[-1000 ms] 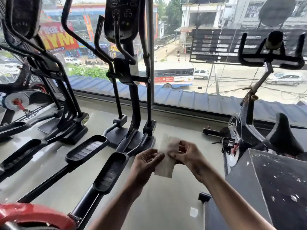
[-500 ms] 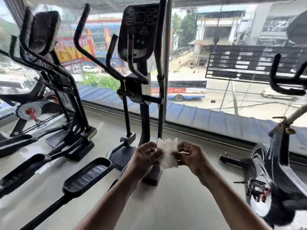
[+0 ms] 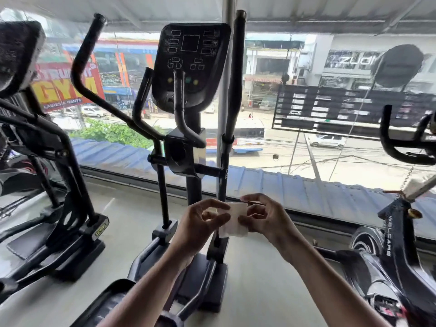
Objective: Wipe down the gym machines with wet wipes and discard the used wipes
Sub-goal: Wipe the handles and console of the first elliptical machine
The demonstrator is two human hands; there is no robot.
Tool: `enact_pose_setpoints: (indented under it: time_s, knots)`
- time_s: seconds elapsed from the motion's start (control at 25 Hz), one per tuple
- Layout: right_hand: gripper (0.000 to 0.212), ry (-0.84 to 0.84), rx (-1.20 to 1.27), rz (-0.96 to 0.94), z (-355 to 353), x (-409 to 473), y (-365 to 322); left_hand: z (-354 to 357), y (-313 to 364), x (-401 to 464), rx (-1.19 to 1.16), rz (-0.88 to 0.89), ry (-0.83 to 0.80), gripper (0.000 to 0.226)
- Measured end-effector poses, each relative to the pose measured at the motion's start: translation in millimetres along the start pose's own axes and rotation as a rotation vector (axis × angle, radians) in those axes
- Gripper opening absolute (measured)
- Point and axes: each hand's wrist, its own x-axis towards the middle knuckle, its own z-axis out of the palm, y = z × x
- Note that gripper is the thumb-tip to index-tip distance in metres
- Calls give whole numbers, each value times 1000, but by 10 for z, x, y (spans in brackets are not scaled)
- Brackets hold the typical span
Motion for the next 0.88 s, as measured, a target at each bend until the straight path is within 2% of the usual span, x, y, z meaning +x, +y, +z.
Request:
enact_pose_setpoints:
  time_s: [0.2,0.28,0.36,0.48,0.8,0.88]
  knots:
    - [30,192,37,-83,41,617,-264,-145,215,784,-100,122,29,45]
    - [31,210,75,-163,-18,966,-488,-174,405,1236,-111,214,34,41]
    - [30,161,55,-228,-118,1324,-803,-184,657,1684,-73,308,64,34]
    - [19,102,-33,-321,-246,1781,-1263,-212,1079,2159,-20,365,84,28]
    - [8,208,-148,-606,-301,2896,-2203,-640,1713,3249,-39,620,148,20]
    - [10,313,-163,-675,-347,3070,-2350,-770,1643,3475,107,676,196,20]
